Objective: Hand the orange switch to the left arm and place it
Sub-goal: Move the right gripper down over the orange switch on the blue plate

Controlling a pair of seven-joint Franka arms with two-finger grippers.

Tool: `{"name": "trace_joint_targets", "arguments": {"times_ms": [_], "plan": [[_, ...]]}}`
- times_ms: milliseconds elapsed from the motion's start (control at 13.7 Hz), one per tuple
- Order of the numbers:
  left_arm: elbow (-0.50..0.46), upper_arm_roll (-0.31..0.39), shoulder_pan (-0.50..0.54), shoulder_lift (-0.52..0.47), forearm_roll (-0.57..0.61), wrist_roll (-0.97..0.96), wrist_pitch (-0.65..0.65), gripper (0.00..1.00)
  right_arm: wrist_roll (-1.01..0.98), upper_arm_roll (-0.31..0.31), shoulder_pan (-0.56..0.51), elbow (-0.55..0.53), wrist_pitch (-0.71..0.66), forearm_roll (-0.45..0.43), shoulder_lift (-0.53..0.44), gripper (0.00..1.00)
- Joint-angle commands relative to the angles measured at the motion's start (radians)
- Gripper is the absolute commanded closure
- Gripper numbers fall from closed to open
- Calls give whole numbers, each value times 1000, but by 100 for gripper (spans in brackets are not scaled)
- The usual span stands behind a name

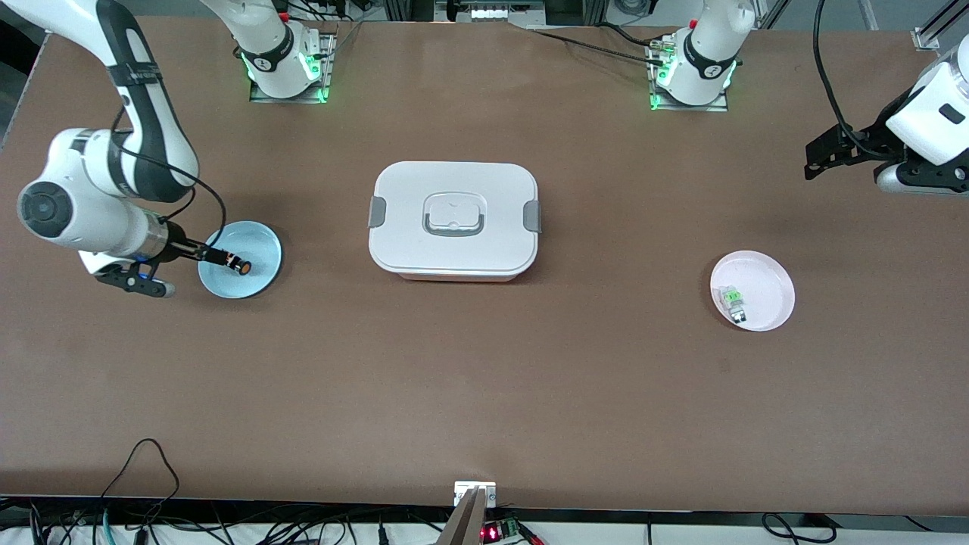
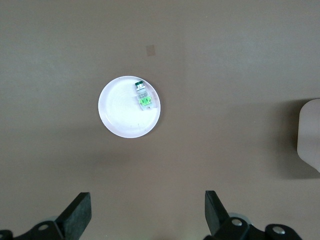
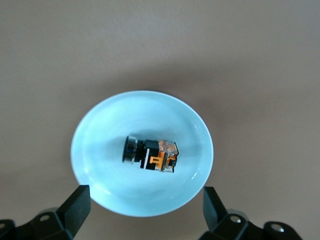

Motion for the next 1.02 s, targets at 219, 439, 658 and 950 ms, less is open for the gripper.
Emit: {"name": "trace_joint_targets", "arguments": {"times_ms": [219,439,658,950], "plan": [[34,0,-2,15,-9,-6,-25,0,10,-2,-1,-34,86,-4,62,0],[34,0,-2,15,-7,-6,-25,0,22,-2,-3,-34,146,1,98,0],[34,0,-4,15,-7,-6,-25,0,25,-3,-3,-31,150,7,107,0],[34,0,-4,15,-7,-6,-25,0,22,-3,-3,-31,137,5,113,0]]}}
